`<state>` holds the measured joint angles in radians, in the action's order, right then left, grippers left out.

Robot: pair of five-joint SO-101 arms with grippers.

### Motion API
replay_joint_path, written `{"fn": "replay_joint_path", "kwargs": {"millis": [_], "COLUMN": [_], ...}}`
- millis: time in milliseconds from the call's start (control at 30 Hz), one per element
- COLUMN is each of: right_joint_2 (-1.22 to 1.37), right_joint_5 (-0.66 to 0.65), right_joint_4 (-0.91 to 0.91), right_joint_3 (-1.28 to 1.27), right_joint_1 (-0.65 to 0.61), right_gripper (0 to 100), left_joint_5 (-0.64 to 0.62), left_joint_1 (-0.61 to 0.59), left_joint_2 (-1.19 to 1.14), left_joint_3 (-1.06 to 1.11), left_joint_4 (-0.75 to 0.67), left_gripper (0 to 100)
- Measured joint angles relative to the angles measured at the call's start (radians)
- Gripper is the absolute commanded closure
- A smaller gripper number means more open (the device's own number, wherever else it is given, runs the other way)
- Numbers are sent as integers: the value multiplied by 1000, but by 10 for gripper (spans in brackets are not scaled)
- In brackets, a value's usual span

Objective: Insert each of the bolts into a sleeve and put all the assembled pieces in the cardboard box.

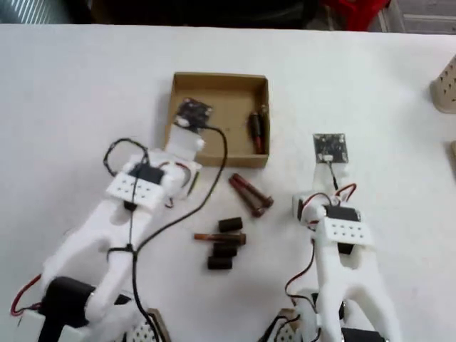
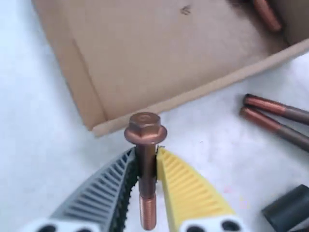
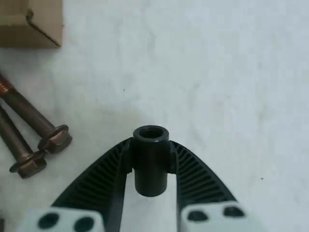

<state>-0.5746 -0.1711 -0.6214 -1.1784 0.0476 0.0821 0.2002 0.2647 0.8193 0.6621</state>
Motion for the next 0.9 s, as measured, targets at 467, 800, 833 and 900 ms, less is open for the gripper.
{"fn": "replay_joint_path", "kwargs": {"millis": [467, 800, 833, 900], "right_joint_2": [-325, -382, -374, -344], "right_joint_5": [0, 196, 204, 210], "right_joint_4": [0, 407, 496, 652], "right_joint_3": [-124, -256, -282, -295], "right_joint_1": [-400, -632, -647, -675], "right_gripper": [981, 981, 981, 981], "left_joint_5": [2, 0, 0, 0], "left_joint_1": [-262, -374, -376, -376], "left_joint_2": [339, 454, 456, 456], "left_joint_3": [368, 439, 439, 439], "left_joint_4": [-175, -175, -175, -193], "left_gripper": [977, 976, 976, 976]}}
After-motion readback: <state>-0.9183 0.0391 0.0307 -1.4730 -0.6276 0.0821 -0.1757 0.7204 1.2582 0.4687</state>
